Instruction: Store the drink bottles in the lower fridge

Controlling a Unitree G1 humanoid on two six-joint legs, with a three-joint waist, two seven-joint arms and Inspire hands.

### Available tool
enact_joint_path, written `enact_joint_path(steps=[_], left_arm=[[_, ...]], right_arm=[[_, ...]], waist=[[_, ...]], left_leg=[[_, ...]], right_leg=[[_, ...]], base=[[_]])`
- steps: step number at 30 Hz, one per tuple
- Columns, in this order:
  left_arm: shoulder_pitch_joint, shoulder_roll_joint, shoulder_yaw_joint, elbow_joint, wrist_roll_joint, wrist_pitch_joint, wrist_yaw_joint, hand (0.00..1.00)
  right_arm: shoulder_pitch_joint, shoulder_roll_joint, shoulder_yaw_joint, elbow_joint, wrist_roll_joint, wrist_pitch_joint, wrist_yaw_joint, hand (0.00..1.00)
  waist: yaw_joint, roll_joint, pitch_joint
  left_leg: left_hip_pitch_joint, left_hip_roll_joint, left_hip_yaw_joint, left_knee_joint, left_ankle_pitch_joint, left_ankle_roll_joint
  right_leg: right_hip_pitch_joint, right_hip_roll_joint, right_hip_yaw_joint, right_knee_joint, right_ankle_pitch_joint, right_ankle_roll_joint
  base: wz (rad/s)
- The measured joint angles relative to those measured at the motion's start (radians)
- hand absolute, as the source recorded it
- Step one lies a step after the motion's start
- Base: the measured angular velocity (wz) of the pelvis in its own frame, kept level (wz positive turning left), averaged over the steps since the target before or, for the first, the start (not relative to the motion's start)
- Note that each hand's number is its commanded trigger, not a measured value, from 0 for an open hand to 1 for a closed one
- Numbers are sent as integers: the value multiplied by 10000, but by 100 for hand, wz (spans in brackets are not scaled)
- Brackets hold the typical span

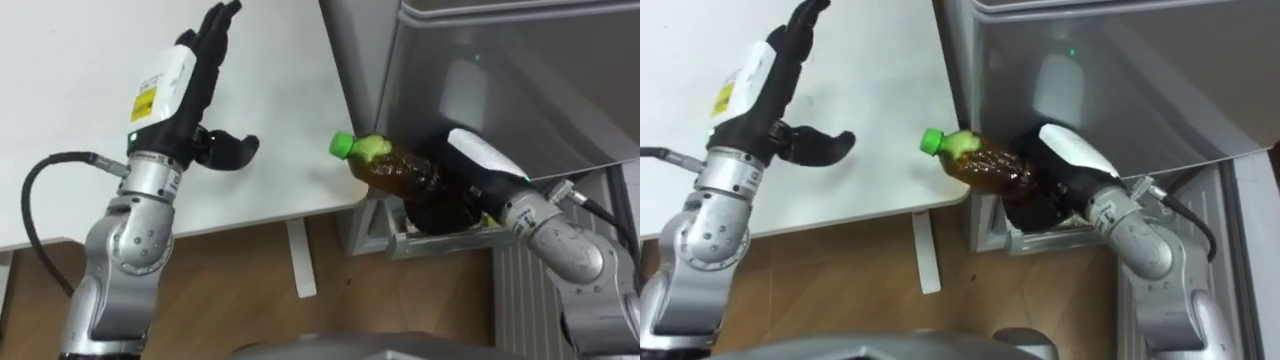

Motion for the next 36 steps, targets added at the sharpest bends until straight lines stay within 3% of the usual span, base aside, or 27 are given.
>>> enact_joint_path(steps=[2, 8, 15, 18, 21, 26, 29, 36], left_arm=[[56, 248, 74, 131, -15, -127, 335, 0], [79, 241, 845, 224, -1110, -386, 782, 0], [181, -59, 1648, 330, -3869, -1281, 2139, 0], [285, -129, 2281, 583, -4654, -1420, 2902, 0], [464, -129, 2880, 641, -6212, -1537, 3674, 0], [1201, -185, 4291, 901, -7618, -1576, 4932, 0], [1381, -341, 4730, 1667, -8203, -1707, 5582, 0], [2021, -471, 4824, 3058, -10349, -1700, 7103, 0]], right_arm=[[188, -88, -165, 327, 1905, 11, 0, 100], [472, -133, -416, 567, 5124, -175, 19, 100], [896, 28, -672, 1090, 6613, -227, -237, 100], [1267, 137, -950, 1340, 6965, -297, -671, 100], [1621, 196, -1362, 1490, 7250, -291, -1129, 100], [2029, 412, -2467, 1755, 7896, -118, -2901, 100], [1963, 799, -3011, 2339, 8398, -46, -4048, 100], [2045, 1127, -3009, 2865, 8888, 434, -6087, 100]], waist=[[77, -22, 13], [144, 18, 14], [287, 89, -19], [412, 125, -33], [500, 138, -44], [620, 174, -79], [878, 229, -135], [1221, 375, -94]], left_leg=[[92, -3, -5, -59, 5, 2], [122, 4, -107, -82, 1, 0], [291, 12, -102, -125, 7, -9], [390, 28, -75, -178, 2, -17], [405, 19, -72, -215, 7, -21], [461, 9, -76, -275, 10, -17], [464, 16, -69, -338, 8, -19], [456, -5, -222, -411, 6, -18]], right_leg=[[62, 0, 23, -15, -5, 9], [208, 22, -19, -171, 59, 19], [332, 55, -23, -180, 73, 9], [373, 105, 67, -315, 100, 1], [372, 101, 69, -325, 105, -1], [381, 108, 125, -315, 105, 1], [323, 139, 201, -312, 104, 1], [215, 149, 196, -299, 85, 11]], base=[[0], [2], [-1], [-9], [-5], [-4], [-6], [-1]])
